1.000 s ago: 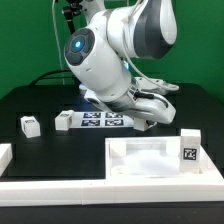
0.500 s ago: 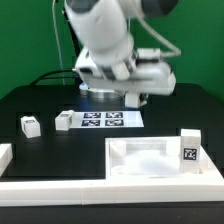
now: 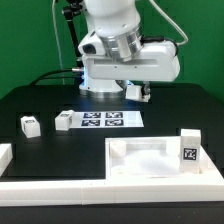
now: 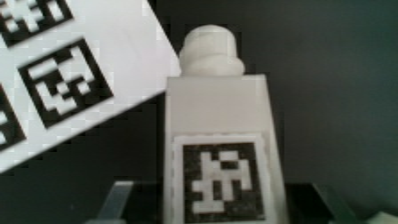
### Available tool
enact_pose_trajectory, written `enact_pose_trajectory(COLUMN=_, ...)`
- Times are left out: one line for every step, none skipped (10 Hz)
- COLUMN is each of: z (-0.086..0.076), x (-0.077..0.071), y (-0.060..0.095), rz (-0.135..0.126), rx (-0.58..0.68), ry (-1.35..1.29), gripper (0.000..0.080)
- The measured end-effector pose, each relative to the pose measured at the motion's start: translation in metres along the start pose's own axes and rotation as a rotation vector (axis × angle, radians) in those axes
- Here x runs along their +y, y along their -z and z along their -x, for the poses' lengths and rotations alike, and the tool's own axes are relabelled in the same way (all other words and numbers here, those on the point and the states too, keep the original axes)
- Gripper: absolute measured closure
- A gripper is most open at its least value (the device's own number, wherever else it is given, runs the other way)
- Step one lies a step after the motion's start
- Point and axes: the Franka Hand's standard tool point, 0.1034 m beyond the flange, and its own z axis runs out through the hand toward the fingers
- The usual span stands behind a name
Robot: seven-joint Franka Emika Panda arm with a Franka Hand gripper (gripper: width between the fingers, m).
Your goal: Assemble square table
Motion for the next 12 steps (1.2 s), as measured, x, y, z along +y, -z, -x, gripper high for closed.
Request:
enact_pose_trajectory(z=-0.020, x=-0.005, y=0.026, rz=0.015, rx=0.125, ry=0.053, gripper=0.0509)
enact_pose_trajectory(z=-0.032, x=-0.009, y=0.048, rz=0.016, rx=0.243, ry=0.101, gripper=0.0509)
enact_pose_trajectory(z=-0.037, x=-0.010, y=0.062, rz=0.033, rx=0.324, ry=0.146, gripper=0.0509)
enact_pose_trajectory(z=-0.038, x=-0.012, y=0.060, rz=0.010, rx=0.389, ry=0.131, gripper=0.0509)
enact_pose_trajectory(z=-0.038, x=-0.013, y=0.057, rz=-0.002, rx=0.451, ry=0.129, gripper=0.0509)
enact_pose_trajectory(z=-0.040, x=-0.016, y=0.058, rz=-0.016, rx=0.507, ry=0.122, gripper=0.0509)
enact_pose_trajectory(z=-0.044, x=-0.020, y=0.059, rz=-0.040, rx=0.597, ry=0.124, gripper=0.0509)
enact_pose_trajectory(z=-0.060, x=-0.025, y=0.061, rz=-0.051, rx=0.655, ry=0.129, gripper=0.0509)
enact_pose_trajectory(z=-0.084, x=-0.036, y=0.071, rz=-0.054, rx=0.689, ry=0.121, gripper=0.0509)
enact_pose_trajectory(z=-0.100, x=-0.058, y=0.085, rz=-0.075, rx=0.740, ry=0.118, gripper=0.0509)
enact_pose_trajectory(z=-0.113, x=-0.068, y=0.099, rz=-0.064, rx=0.782, ry=0.146, gripper=0.0509)
enact_pose_trajectory(z=-0.121, x=-0.074, y=0.105, rz=-0.053, rx=0.809, ry=0.160, gripper=0.0509)
